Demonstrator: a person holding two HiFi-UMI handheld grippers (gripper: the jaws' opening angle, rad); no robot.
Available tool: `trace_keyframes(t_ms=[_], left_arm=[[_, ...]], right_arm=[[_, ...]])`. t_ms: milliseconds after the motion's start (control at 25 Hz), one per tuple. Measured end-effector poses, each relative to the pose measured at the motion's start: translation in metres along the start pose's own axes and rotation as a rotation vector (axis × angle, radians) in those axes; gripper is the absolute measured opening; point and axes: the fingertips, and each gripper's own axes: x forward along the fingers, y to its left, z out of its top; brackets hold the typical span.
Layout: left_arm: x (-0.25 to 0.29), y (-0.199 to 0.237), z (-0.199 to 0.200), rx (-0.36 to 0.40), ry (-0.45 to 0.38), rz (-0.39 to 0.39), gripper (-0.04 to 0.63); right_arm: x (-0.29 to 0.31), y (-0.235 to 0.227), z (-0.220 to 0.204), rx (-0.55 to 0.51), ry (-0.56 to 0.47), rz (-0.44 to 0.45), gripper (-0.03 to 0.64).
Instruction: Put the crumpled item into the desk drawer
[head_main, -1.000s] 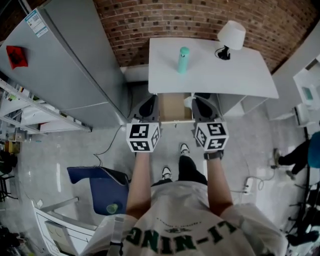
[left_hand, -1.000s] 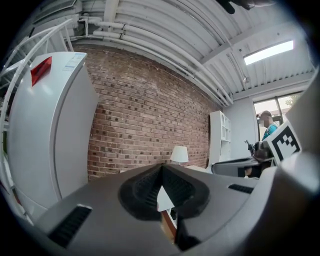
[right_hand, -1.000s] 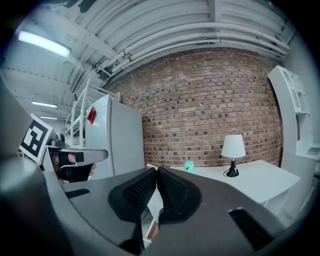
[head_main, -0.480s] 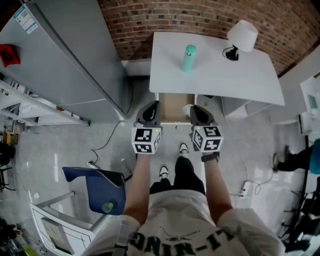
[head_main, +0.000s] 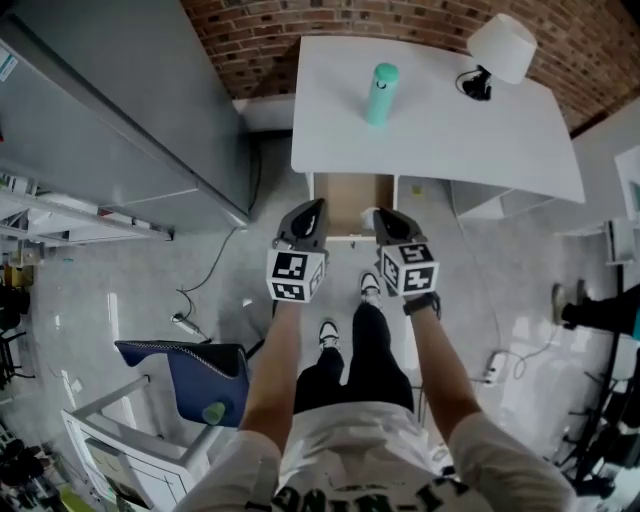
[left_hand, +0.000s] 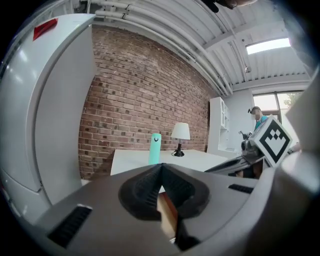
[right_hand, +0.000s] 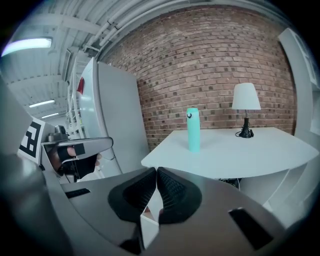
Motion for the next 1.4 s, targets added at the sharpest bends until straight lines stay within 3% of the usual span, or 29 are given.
trace_keyframes(t_ms=[200, 320, 400, 600, 720, 1160, 1400], left_arm=[[0.026, -0.002, -0.033, -0.016, -0.016, -0.06, -0.002], [0.038, 0.004, -0.061, -0.014, 0.01, -0.051, -0.002], [0.039, 0.012, -0.075, 0.015, 0.021, -0.034, -0.002], [0.055, 0.02, -0.083, 0.083, -0.052, -0.056, -0.005], [0.067, 0.021, -0.096, 0.104, -0.041, -0.066, -0.005], [0.087, 0.012, -0.157, 0.034, -0.005, -0.127, -0.005], [0.099, 0.025, -0.167, 0.021, -0.017, -0.1, -0.005]], right_arm=[[0.035, -0.017, -0.041, 0.005, 0.081, -0.006, 0.011], [0.06, -0.025, -0.064, 0.006, 0.108, -0.004, 0.011], [0.071, -0.026, -0.078, -0.003, 0.115, 0.006, 0.011], [0.094, -0.037, -0.096, -0.053, 0.115, 0.023, 0.012], [0.113, -0.043, -0.102, -0.105, 0.112, 0.025, 0.012], [0.174, -0.047, -0.157, -0.178, 0.225, 0.109, 0.012], [0.211, -0.056, -0.186, -0.312, 0.3, 0.175, 0.012]])
